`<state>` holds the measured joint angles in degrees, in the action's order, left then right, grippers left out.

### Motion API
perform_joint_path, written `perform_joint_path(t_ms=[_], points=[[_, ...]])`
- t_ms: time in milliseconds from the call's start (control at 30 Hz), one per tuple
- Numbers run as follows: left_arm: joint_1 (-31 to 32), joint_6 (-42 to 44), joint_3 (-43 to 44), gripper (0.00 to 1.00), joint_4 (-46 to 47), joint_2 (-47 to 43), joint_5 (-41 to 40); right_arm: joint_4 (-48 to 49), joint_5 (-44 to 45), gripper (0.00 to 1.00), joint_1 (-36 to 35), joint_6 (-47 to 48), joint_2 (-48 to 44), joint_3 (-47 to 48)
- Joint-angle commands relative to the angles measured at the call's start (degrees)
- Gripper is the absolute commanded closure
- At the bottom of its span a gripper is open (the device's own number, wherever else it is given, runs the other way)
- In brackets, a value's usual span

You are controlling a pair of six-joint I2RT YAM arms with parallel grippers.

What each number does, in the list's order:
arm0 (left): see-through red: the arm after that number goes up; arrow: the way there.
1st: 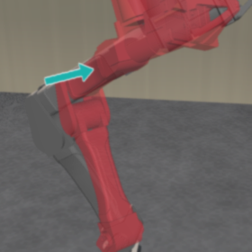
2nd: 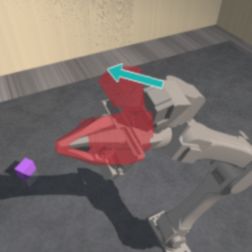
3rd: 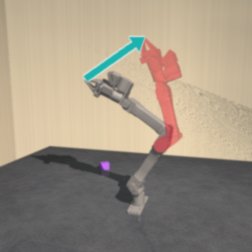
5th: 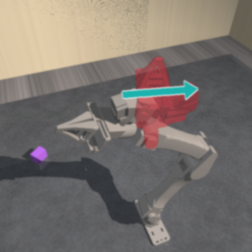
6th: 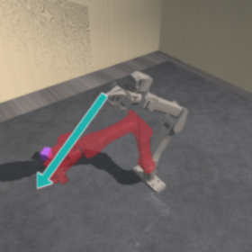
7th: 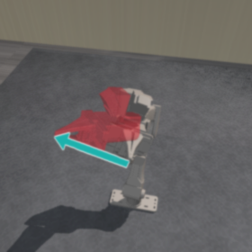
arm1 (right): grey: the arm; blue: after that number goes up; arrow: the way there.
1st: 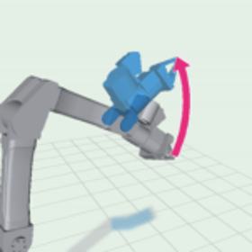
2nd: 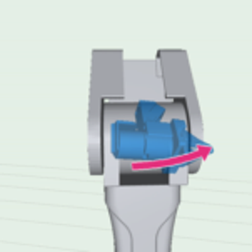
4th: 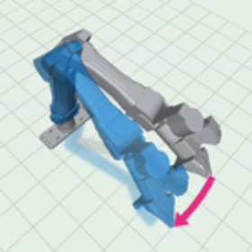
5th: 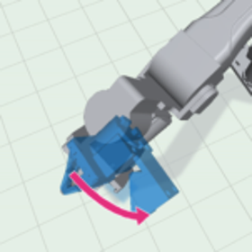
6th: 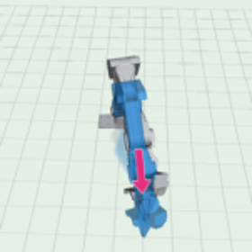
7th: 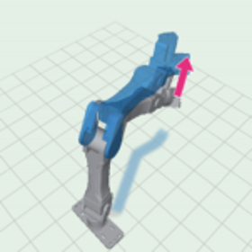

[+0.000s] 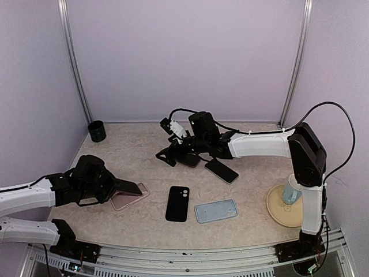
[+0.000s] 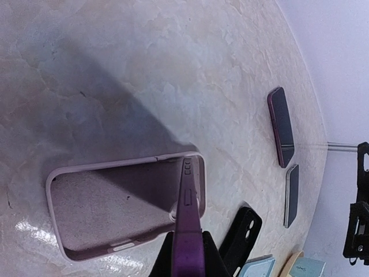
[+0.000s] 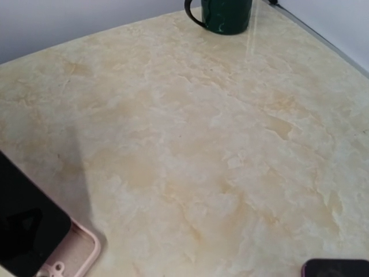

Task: Put the phone into the phone case
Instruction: Install the phone on the phone case.

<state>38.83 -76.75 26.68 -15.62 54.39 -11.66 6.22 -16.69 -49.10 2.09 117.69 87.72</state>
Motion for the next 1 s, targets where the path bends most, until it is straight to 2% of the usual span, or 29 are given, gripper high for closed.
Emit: perform_joint_path(t_ms=[0, 267, 400, 767, 967], points=[[0.75, -1.20, -0.53, 1.00, 5.16, 0.96, -1.70, -0.92, -0.60, 0.00, 0.19, -0.55, 1.25, 1.31], [1.20, -2.36, -2.14, 1.00, 8.21, 1.98, -2.40, -3.24, -0.95, 0.02, -0.02, -1.55, 4.23, 3.27], [1.74, -2.54, -2.44, 1.00, 9.30, 3.43, -2.51, -5.72, 0.52, 0.06, -0.38, -0.82, 6.37, 5.41], [4.57, -0.77, -3.04, 1.00, 12.85, 7.28, -5.50, -20.15, 7.04, 0.08, -2.02, 1.42, 14.49, 15.69], [5.31, 1.51, -5.38, 1.00, 20.37, 8.68, -6.10, -26.44, 7.77, 0.07, -2.57, 0.19, 18.00, 20.55]])
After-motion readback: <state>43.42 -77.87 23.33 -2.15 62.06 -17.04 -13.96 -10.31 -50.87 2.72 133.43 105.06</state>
